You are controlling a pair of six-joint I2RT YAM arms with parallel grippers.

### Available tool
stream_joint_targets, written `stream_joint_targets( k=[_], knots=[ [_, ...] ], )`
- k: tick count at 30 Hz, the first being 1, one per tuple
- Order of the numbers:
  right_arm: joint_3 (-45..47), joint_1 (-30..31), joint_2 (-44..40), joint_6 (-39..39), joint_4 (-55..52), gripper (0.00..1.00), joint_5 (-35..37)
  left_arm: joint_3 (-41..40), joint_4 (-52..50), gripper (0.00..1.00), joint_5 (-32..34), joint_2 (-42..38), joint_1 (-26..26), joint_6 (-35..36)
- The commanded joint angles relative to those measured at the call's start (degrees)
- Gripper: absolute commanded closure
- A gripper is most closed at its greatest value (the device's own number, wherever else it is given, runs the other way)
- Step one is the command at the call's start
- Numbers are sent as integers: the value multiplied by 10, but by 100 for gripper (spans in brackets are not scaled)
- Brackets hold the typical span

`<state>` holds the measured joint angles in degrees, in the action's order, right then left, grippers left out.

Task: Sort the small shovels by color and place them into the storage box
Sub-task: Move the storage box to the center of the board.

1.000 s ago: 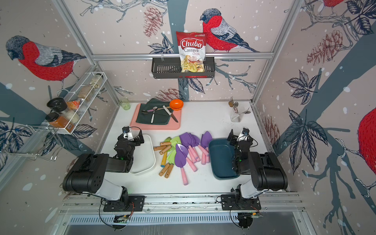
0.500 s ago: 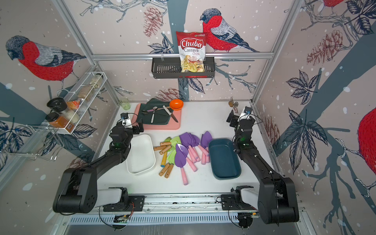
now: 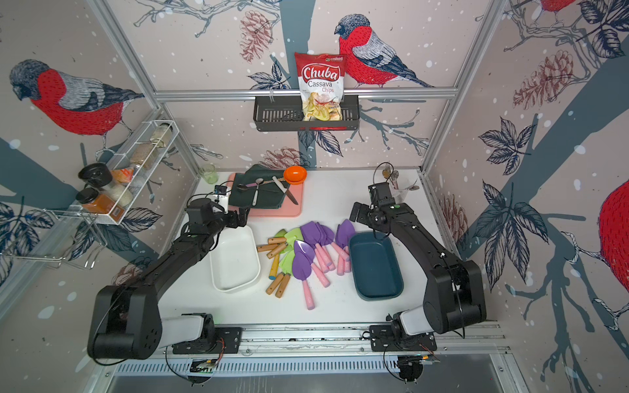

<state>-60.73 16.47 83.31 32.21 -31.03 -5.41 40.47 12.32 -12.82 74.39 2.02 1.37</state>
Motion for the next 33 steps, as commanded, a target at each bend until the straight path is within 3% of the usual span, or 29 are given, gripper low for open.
stream_joint_targets(
  k=[1, 9, 24, 29, 33],
  knots=[
    [38, 3, -4, 91, 22, 0, -56, -2, -14, 3, -10, -4, -1, -2],
    [75, -64, 16, 119, 109, 0, -93, -12, -13, 3, -7, -3, -1, -5],
    [-78, -170, 136, -37, 60, 0, -104, -10, -21, 3, -10, 2, -1, 7],
    [-179, -128, 160, -119, -45, 7, -24, 8, -47, 3, -31, 3, -1, 39],
    [-257, -14, 177, -197, -150, 20, 84, 20, -79, 3, -61, 1, -1, 57]
  ],
)
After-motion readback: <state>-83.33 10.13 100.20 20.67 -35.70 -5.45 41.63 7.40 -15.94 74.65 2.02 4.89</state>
